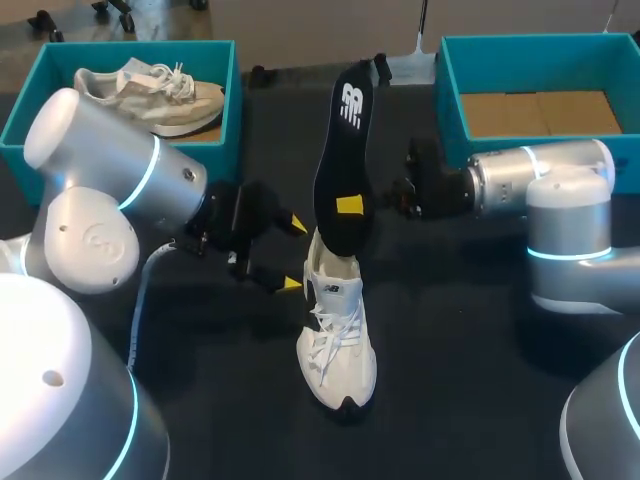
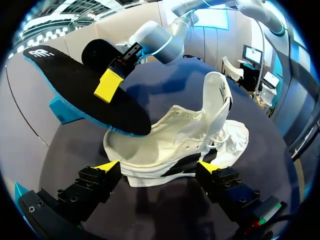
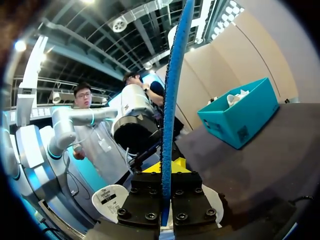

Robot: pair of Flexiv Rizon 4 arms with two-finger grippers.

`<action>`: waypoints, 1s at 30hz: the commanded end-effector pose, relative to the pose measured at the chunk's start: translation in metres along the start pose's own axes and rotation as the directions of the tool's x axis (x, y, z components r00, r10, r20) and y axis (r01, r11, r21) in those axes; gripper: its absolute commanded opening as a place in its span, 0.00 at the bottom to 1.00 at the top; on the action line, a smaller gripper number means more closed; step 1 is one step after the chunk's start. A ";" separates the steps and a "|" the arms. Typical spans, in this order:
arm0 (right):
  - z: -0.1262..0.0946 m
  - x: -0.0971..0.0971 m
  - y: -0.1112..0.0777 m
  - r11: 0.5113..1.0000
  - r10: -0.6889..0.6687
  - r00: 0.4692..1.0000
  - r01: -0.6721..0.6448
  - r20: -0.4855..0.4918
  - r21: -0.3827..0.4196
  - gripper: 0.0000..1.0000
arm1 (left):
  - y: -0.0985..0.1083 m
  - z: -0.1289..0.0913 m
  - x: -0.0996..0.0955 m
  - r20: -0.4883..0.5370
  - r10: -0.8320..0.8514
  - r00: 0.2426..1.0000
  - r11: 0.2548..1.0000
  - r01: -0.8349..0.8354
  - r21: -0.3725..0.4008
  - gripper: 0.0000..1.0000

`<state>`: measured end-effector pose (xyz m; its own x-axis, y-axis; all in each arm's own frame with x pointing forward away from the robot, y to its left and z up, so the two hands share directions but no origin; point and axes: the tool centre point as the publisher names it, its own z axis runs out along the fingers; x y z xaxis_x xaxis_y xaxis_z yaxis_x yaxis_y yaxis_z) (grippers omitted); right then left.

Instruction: Take the shoe out of the shoebox, open the shoe tongue, remove and reinsert the insole, then place the shoe into the shoebox

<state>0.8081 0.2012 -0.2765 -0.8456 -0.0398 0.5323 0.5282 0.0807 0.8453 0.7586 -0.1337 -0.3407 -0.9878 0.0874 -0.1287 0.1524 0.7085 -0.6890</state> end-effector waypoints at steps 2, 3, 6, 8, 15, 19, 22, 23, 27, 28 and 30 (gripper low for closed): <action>0.002 0.000 0.000 1.000 -0.001 1.000 0.001 0.001 0.001 0.00 | -0.001 0.001 0.001 0.002 0.000 1.000 1.000 0.000 -0.005 1.00; 0.002 -0.001 0.000 1.000 -0.004 1.000 0.004 0.009 0.003 0.00 | -0.001 0.001 0.001 0.002 0.000 1.000 1.000 0.000 -0.005 1.00; 0.006 -0.001 0.003 1.000 -0.020 1.000 0.020 0.015 0.004 0.00 | -0.001 0.001 0.001 0.002 0.000 1.000 1.000 0.000 -0.005 1.00; 0.008 -0.002 0.003 1.000 -0.020 1.000 0.020 0.018 0.010 0.00 | -0.001 0.001 0.001 0.002 0.000 1.000 1.000 0.000 -0.005 1.00; 0.017 -0.002 0.000 0.999 -0.018 1.000 0.017 0.022 0.030 0.00 | -0.001 0.001 0.001 0.002 0.000 1.000 1.000 0.000 -0.005 1.00; 0.019 0.001 -0.002 0.998 -0.011 1.000 0.010 0.016 0.055 0.00 | -0.001 0.001 0.001 0.002 0.000 1.000 1.000 0.000 -0.005 1.00; 0.019 0.005 -0.003 0.998 -0.012 1.000 0.011 0.016 0.060 0.00 | -0.001 0.001 0.001 0.002 0.000 1.000 1.000 0.000 -0.005 1.00; 0.019 0.006 -0.004 0.998 -0.014 1.000 0.013 0.023 0.062 0.00 | -0.001 0.001 0.001 0.002 0.000 1.000 1.000 0.000 -0.005 1.00; 0.020 0.006 -0.012 0.998 -0.038 0.999 0.037 0.024 0.060 0.00 | -0.001 0.001 0.001 0.002 0.000 1.000 1.000 0.000 -0.005 1.00; 0.020 0.005 -0.014 0.998 -0.038 0.999 0.036 0.027 0.060 0.00 | -0.001 0.001 0.001 0.002 0.000 1.000 1.000 0.000 -0.005 1.00; 0.021 0.003 -0.018 0.997 -0.043 0.998 0.041 0.035 0.062 0.00 | -0.001 0.001 0.001 0.002 0.000 1.000 1.000 0.000 -0.005 1.00</action>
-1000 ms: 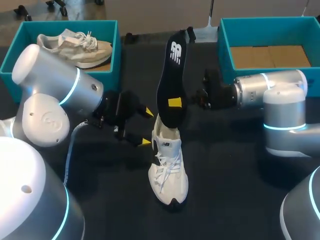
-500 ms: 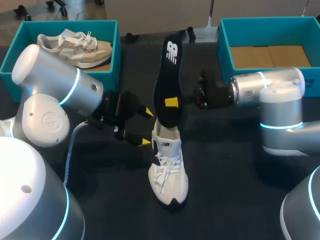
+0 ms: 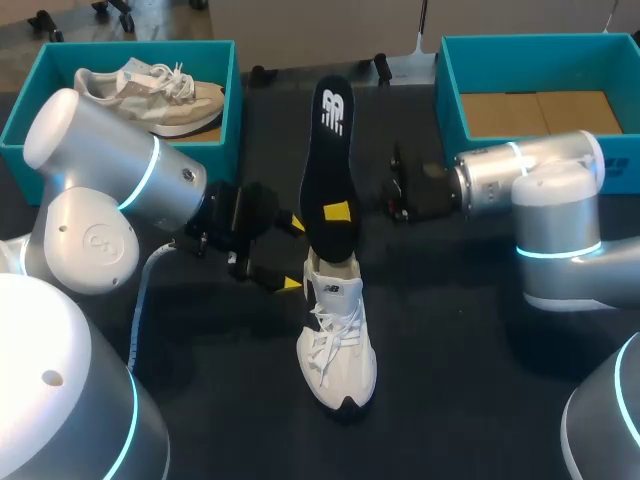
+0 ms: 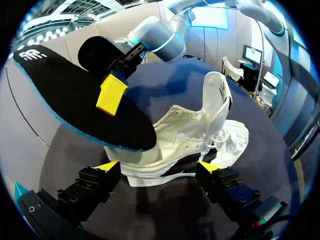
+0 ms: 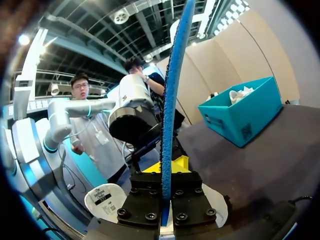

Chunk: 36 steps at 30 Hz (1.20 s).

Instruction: Take the shoe out of the shoebox, open the shoe tongue, remove and reinsert the insole, then place the shoe into the shoebox

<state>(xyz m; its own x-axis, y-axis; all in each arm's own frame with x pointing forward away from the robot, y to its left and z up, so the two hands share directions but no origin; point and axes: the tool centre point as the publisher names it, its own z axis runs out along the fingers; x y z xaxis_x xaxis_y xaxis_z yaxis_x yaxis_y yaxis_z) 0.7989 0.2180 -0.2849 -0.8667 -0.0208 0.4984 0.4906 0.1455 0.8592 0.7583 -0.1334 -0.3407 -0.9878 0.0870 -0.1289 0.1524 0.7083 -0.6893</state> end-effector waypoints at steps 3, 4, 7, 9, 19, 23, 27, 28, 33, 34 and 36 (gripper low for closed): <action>0.005 -0.001 -0.011 1.000 -0.028 0.999 0.028 0.017 -0.009 0.00 | -0.001 0.001 0.001 0.002 0.000 1.000 1.000 0.000 -0.005 1.00; 0.005 -0.001 -0.012 0.999 -0.046 0.999 0.046 0.015 -0.018 0.00 | -0.001 0.001 0.001 0.002 0.000 1.000 1.000 0.000 -0.005 1.00; 0.005 -0.002 -0.014 0.998 -0.058 0.998 0.058 0.024 -0.019 0.00 | -0.001 0.001 0.001 0.002 0.000 1.000 1.000 0.000 -0.005 1.00; 0.005 -0.003 -0.014 0.997 -0.072 0.997 0.073 0.026 -0.015 0.00 | -0.001 0.001 0.001 0.002 0.000 1.000 1.000 0.000 -0.005 1.00; 0.009 -0.008 -0.024 0.998 -0.050 0.999 0.049 0.021 0.027 0.00 | -0.001 0.001 0.001 0.002 0.000 1.000 1.000 0.000 -0.005 1.00; 0.008 -0.005 -0.034 0.999 -0.030 0.999 0.029 0.023 0.044 0.00 | -0.001 0.001 0.001 0.002 0.000 1.000 1.000 0.000 -0.005 1.00; 0.008 -0.003 -0.045 0.999 0.002 1.000 -0.003 0.028 0.053 0.00 | -0.001 0.001 0.001 0.002 0.000 1.000 1.000 0.000 -0.005 1.00; 0.007 -0.002 -0.046 0.999 0.005 1.000 -0.006 0.028 0.050 0.00 | -0.001 0.001 0.001 0.002 0.000 1.000 1.000 0.000 -0.005 1.00; 0.010 -0.002 -0.055 0.997 0.043 0.999 -0.045 0.029 0.070 0.00 | -0.001 0.001 0.001 0.002 0.000 1.000 1.000 0.000 -0.005 1.00; 0.011 -0.002 -0.057 0.996 0.047 0.999 -0.049 0.027 0.070 0.00 | -0.001 0.001 0.001 0.002 0.000 1.000 1.000 0.000 -0.005 1.00; 0.013 -0.002 -0.063 0.995 0.069 0.997 -0.071 0.027 0.071 0.00 | -0.001 0.001 0.001 0.002 0.000 1.000 1.000 0.000 -0.005 1.00</action>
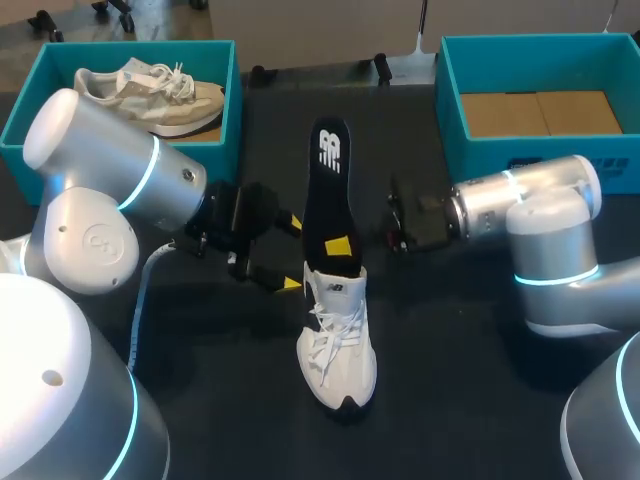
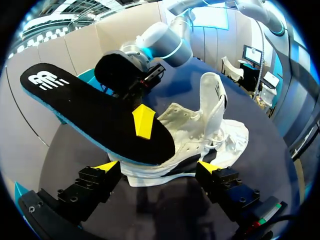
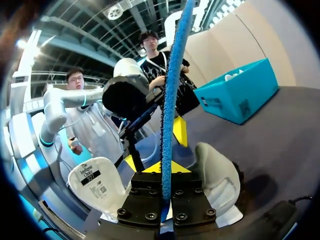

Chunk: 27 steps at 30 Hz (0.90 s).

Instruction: Take the shoe out of the shoebox, open the shoe tongue, remove and reinsert the insole, then place the shoe into the shoebox

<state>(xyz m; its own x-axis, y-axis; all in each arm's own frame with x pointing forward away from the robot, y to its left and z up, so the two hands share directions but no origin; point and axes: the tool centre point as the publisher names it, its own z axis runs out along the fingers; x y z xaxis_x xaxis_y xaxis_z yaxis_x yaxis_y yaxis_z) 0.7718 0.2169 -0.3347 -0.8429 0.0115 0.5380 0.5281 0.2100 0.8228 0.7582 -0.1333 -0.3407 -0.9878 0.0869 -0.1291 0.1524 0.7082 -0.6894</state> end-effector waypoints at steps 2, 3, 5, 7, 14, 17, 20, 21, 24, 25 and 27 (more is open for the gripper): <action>0.007 0.000 -0.011 0.999 0.038 0.999 -0.038 0.001 0.006 0.00 | -0.001 0.001 0.001 0.002 0.000 1.000 1.000 0.000 -0.005 1.00; 0.008 0.001 -0.013 0.999 0.048 0.999 -0.048 0.003 0.009 0.00 | -0.001 0.001 0.001 0.002 0.000 1.000 1.000 0.000 -0.005 1.00; 0.009 0.002 -0.018 0.998 0.065 0.998 -0.065 0.008 0.020 0.00 | -0.001 0.001 0.001 0.002 0.000 1.000 1.000 0.000 -0.005 1.00; 0.010 0.005 -0.022 0.996 0.085 0.996 -0.085 0.003 0.019 0.00 | -0.001 0.001 0.001 0.002 0.000 1.000 1.000 0.000 -0.005 1.00; 0.008 0.010 -0.028 0.993 0.115 0.993 -0.115 0.019 0.014 0.00 | -0.001 0.001 0.001 0.002 0.000 1.000 1.000 0.000 -0.005 1.00; 0.006 0.010 -0.020 0.994 0.109 0.993 -0.110 0.039 0.027 0.00 | -0.001 0.001 0.001 0.002 0.000 1.000 1.000 0.000 -0.005 1.00; 0.003 0.012 -0.012 0.996 0.087 0.995 -0.089 0.047 0.027 0.00 | -0.001 0.001 0.001 0.002 0.000 1.000 1.000 0.000 -0.005 1.00; 0.003 0.013 -0.010 0.996 0.079 0.996 -0.080 0.051 0.029 0.06 | -0.001 0.001 0.001 0.002 0.000 1.000 1.000 0.000 -0.005 1.00; 0.002 0.015 -0.004 0.997 0.064 0.996 -0.066 0.061 0.035 0.14 | -0.001 0.001 0.001 0.002 0.000 1.000 1.000 0.000 -0.005 1.00; 0.002 0.016 -0.002 0.997 0.059 0.996 -0.062 0.064 0.039 0.16 | -0.001 0.001 0.001 0.002 0.000 1.000 1.000 0.000 -0.005 1.00; 0.002 0.016 -0.001 0.998 0.053 0.997 -0.056 0.064 0.042 0.19 | -0.001 0.001 0.001 0.002 0.000 1.000 1.000 0.000 -0.005 1.00</action>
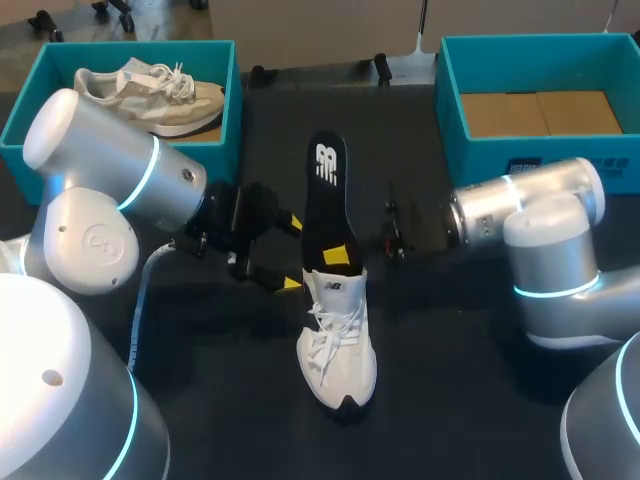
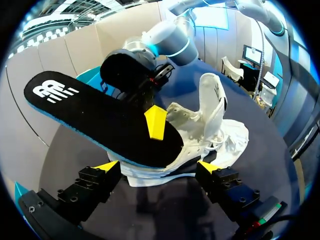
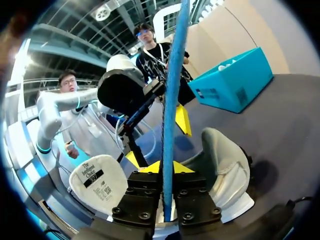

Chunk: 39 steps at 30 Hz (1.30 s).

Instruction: Take the shoe out of the shoebox, open the shoe tongue, remove and reinsert the insole, then place the shoe into the shoebox

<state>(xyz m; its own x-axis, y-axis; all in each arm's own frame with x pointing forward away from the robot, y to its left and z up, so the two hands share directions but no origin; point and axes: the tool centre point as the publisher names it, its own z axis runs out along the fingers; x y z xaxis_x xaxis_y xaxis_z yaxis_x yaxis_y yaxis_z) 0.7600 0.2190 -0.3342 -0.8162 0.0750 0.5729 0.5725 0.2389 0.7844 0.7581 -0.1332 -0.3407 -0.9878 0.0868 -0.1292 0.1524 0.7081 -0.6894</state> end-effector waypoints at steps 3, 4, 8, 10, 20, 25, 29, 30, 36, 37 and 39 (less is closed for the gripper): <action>-0.001 0.006 0.007 1.000 -0.014 1.000 0.014 0.015 0.011 0.24 | -0.001 0.001 0.000 0.002 0.000 1.000 1.000 0.000 -0.005 1.00; -0.001 0.006 0.008 1.000 -0.017 1.000 0.017 0.016 0.011 0.24 | -0.001 0.001 0.000 0.002 0.000 1.000 1.000 0.000 -0.005 1.00; -0.001 0.003 0.015 0.999 -0.032 0.999 0.031 0.019 0.023 0.23 | -0.001 0.001 0.000 0.002 0.000 1.000 1.000 0.000 -0.005 1.00; -0.002 -0.001 0.019 0.999 -0.039 0.999 0.039 0.016 0.029 0.22 | -0.001 0.001 0.000 0.002 0.000 1.000 1.000 0.000 -0.005 1.00; -0.004 -0.014 0.027 0.996 -0.032 0.999 0.034 -0.015 0.085 0.13 | -0.001 0.001 0.000 0.002 0.000 1.000 1.000 0.000 -0.005 1.00; -0.004 -0.012 0.017 0.995 -0.006 1.000 0.007 -0.018 0.103 0.00 | -0.001 0.001 0.000 0.002 0.000 1.000 1.000 0.000 -0.005 1.00; -0.003 -0.012 0.002 0.988 0.034 0.999 -0.035 0.007 0.153 0.00 | -0.001 0.001 0.000 0.002 0.000 1.000 1.000 0.000 -0.005 1.00; -0.003 -0.012 -0.001 0.988 0.039 0.999 -0.040 0.005 0.147 0.00 | -0.001 0.001 0.000 0.002 0.000 1.000 1.000 0.000 -0.005 1.00; 0.000 -0.004 -0.016 0.984 0.082 0.997 -0.082 0.005 0.157 0.00 | -0.001 0.001 0.000 0.002 0.000 1.000 1.000 0.000 -0.005 1.00; 0.000 -0.003 -0.017 0.983 0.088 0.996 -0.087 0.005 0.164 0.00 | -0.001 0.001 0.000 0.002 0.000 1.000 1.000 0.000 -0.005 1.00; 0.002 0.001 -0.023 0.981 0.105 0.994 -0.104 0.003 0.163 0.00 | -0.001 0.001 0.000 0.002 0.000 1.000 1.000 0.000 -0.005 1.00</action>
<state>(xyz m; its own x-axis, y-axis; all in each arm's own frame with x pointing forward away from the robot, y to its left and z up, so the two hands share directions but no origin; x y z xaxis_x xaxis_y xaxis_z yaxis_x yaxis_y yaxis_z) 0.7540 0.2137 -0.3490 -0.7525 0.0941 0.6518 0.6310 0.3863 0.6728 0.7580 -0.1332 -0.3406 -0.9878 0.0868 -0.1293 0.1525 0.7081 -0.6895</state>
